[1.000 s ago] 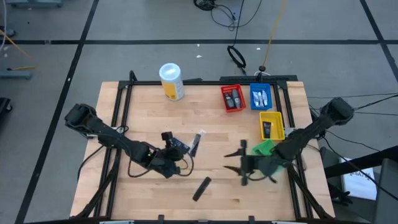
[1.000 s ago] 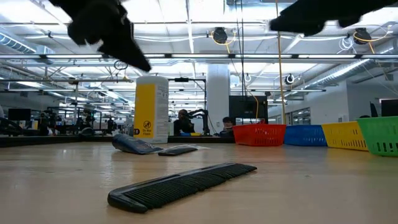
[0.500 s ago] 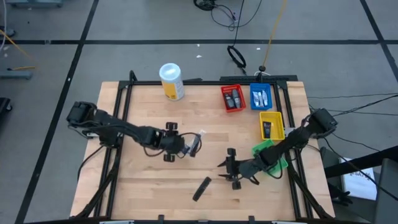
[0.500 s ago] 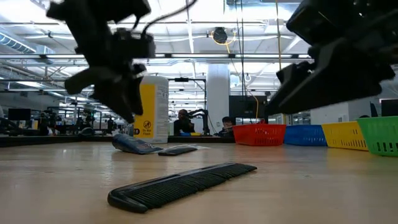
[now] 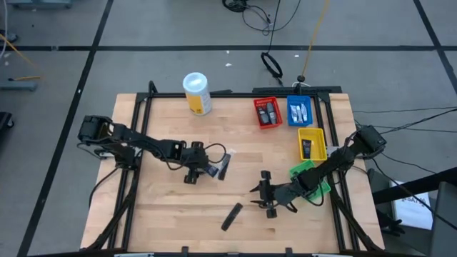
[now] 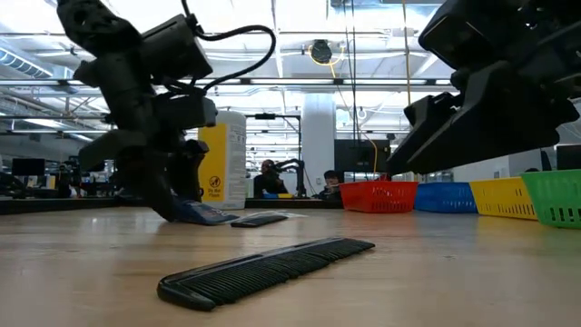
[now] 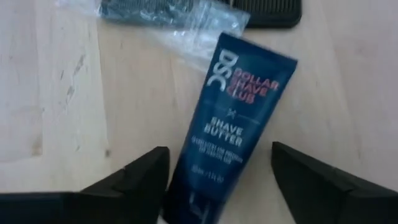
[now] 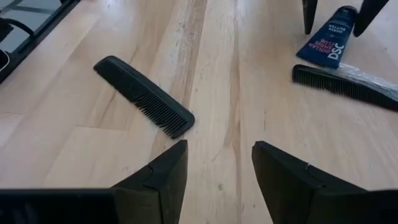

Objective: Pick & Place Travel size toiletries
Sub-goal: Put the black shaving cream into the yellow bin, then put the black comb into the green bin

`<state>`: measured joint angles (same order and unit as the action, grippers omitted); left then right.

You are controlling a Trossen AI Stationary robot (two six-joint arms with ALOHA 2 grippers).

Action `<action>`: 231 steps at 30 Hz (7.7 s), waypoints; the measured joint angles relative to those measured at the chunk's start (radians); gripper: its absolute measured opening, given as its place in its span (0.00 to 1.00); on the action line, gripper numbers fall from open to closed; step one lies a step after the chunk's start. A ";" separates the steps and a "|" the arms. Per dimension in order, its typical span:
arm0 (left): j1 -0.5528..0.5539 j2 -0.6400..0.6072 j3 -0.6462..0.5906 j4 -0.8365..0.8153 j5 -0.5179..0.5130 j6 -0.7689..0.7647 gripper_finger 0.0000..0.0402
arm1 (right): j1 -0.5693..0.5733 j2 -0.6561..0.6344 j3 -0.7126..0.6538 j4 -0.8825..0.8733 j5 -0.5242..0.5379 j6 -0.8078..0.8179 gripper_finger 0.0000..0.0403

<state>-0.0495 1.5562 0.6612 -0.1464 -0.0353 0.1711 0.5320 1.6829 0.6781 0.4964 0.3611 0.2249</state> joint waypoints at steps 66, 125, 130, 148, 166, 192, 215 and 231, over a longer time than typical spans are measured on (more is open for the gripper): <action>-0.092 0.001 0.044 0.702 0.173 -0.388 0.68 | 0.046 -0.322 0.151 -0.707 0.218 -0.065 0.00; -0.215 0.002 0.044 0.592 -0.130 -0.386 0.40 | -0.379 -0.586 0.152 -1.767 0.267 0.756 0.47; -0.215 0.030 0.044 0.595 -0.241 -0.433 0.40 | -0.288 -0.581 0.107 -1.161 0.173 0.444 0.45; -0.122 0.258 0.054 0.522 -0.393 -0.589 0.75 | -0.106 -0.143 0.011 -0.193 -0.025 -0.077 0.25; -0.162 0.412 0.316 0.118 -0.427 -0.491 0.27 | -0.097 -0.193 0.012 -0.226 -0.027 -0.080 0.22; -0.236 0.283 0.311 0.113 -0.197 -0.255 0.06 | -0.095 -0.193 0.012 -0.274 -0.028 -0.054 0.23; -0.201 0.439 0.312 0.497 0.049 -0.287 0.07 | -0.098 -0.211 0.012 -0.328 -0.031 -0.029 0.23; -0.062 0.329 0.324 0.479 0.013 -0.304 0.03 | -0.080 -0.120 -0.108 0.037 -0.153 -0.016 0.29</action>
<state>-0.1120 1.8850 0.9855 0.3325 -0.0227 -0.1333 0.4522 1.5627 0.5705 0.5334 0.2080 0.2094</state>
